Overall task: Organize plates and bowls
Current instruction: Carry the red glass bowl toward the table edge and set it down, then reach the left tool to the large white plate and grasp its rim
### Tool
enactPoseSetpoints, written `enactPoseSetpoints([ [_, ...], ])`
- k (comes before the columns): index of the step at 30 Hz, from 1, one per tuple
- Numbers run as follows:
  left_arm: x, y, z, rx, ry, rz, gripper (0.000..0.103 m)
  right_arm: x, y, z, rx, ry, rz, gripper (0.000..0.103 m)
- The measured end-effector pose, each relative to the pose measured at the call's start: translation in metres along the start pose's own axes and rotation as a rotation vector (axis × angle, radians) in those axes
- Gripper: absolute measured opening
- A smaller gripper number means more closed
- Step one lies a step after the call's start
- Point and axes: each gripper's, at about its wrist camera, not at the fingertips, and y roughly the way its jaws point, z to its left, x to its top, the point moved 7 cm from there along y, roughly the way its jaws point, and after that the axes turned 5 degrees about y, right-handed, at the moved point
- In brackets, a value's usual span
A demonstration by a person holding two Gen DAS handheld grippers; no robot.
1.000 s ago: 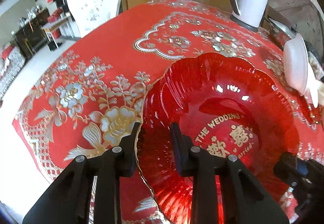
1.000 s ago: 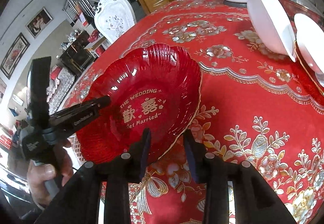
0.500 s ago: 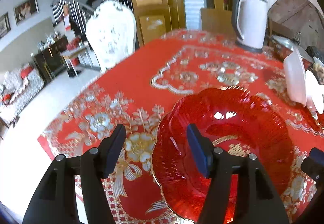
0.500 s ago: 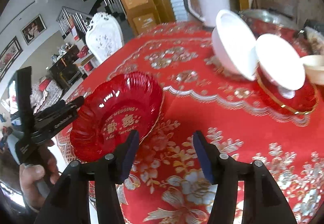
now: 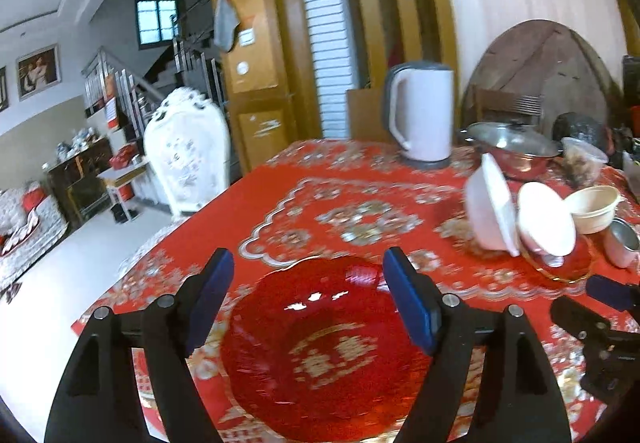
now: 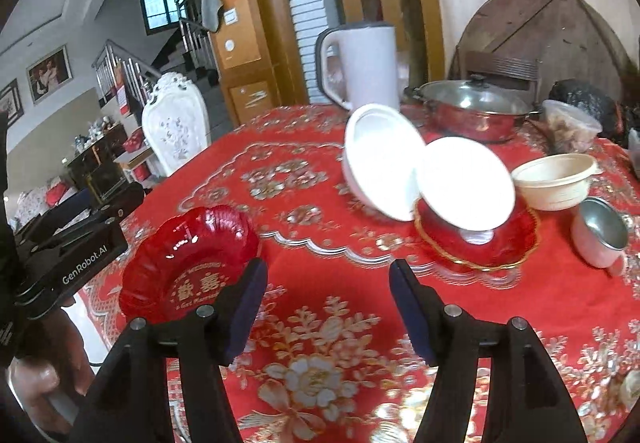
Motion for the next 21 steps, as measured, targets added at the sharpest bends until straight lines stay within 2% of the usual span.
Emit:
enactPoseSetpoints([
  [10, 0.020, -0.006, -0.068, -0.094, 0.040, -0.034, 0.077, 0.006, -0.010, -0.044, -0.071, 0.045, -0.021, 0.069],
  [21, 0.031, 0.022, -0.125, -0.163, 0.076, 0.016, 0.077, 0.018, 0.001, -0.085, -0.095, 0.100, -0.015, 0.070],
])
